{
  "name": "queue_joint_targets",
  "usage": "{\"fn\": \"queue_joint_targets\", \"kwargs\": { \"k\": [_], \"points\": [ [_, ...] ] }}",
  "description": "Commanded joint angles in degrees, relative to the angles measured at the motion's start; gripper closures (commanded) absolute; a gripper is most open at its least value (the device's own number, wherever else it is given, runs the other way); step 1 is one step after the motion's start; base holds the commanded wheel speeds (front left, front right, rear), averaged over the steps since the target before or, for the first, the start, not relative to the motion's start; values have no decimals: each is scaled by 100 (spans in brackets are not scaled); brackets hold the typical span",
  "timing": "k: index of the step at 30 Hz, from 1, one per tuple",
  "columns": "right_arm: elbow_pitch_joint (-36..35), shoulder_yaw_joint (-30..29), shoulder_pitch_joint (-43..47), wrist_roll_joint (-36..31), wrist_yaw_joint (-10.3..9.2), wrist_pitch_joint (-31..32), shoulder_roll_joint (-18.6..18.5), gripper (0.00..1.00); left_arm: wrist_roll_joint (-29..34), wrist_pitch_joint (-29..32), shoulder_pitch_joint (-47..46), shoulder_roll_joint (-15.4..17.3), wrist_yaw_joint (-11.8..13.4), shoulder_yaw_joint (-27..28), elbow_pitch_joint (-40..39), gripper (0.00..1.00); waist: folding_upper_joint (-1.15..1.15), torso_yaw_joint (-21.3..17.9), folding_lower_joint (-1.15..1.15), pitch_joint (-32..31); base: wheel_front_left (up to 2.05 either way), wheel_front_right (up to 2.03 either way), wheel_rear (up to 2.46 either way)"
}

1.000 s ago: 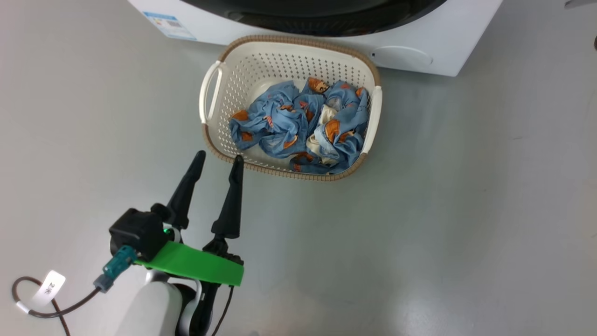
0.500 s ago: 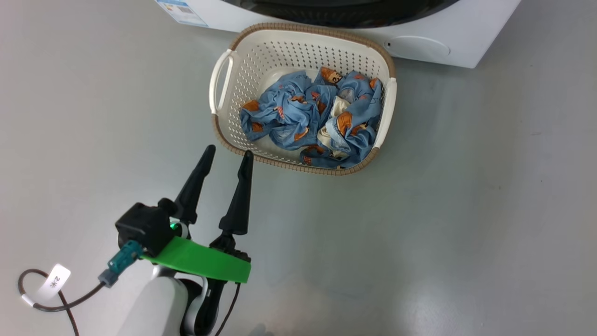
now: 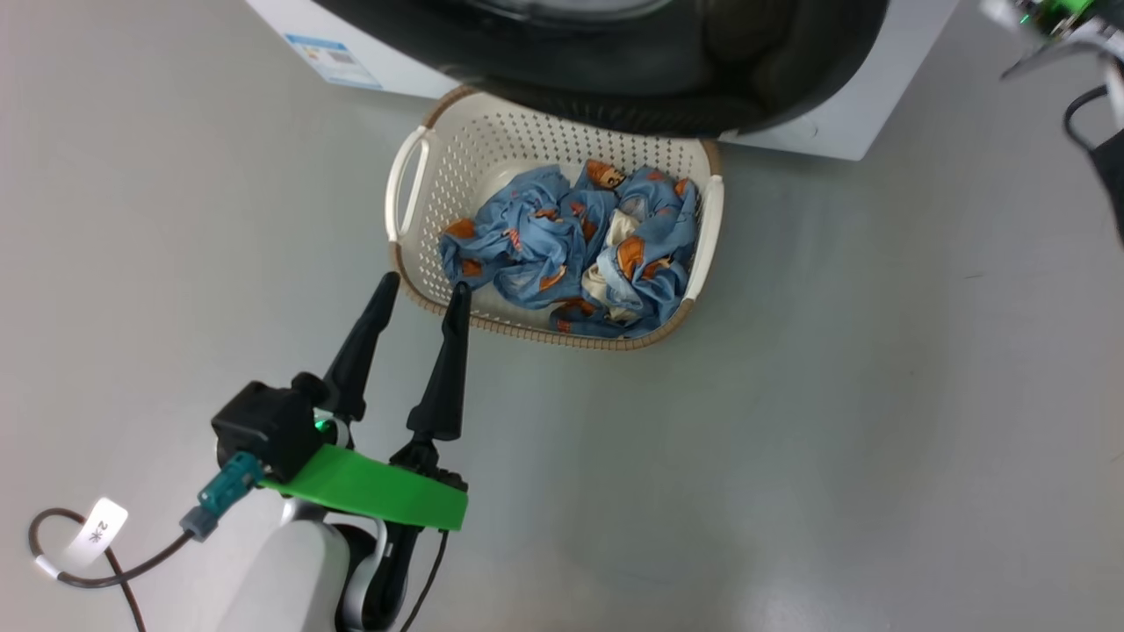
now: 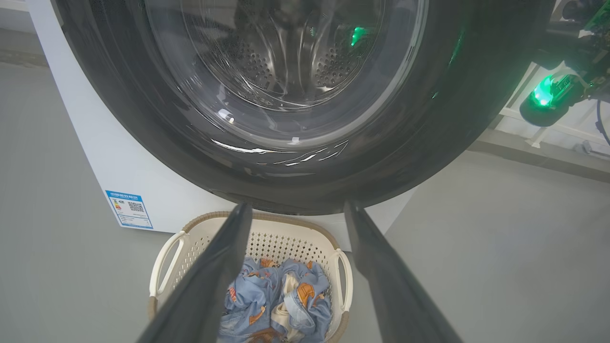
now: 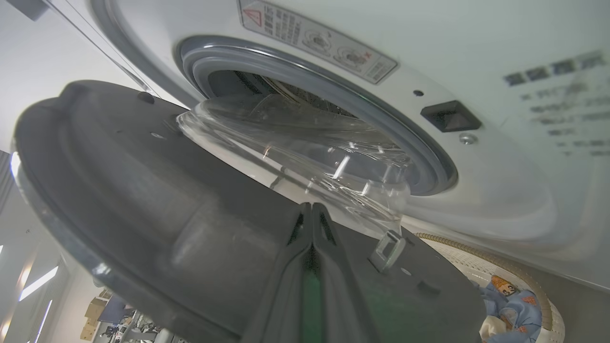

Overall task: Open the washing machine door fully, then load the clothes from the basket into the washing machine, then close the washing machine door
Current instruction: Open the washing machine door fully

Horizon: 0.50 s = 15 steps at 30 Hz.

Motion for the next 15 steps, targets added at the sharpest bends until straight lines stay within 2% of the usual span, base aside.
{"fn": "queue_joint_targets", "kwargs": {
  "k": [1,15],
  "points": [
    [-230,87,255,38,18,85,190,100,90,-36,53,113,-9,221,-111,0,0,-62,0,-80,0,0,0],
    [-979,584,1093,-35,18,239,288,100,265,-36,319,113,-9,376,-68,0,0,-250,0,-561,0,0,0]
  ]
}}
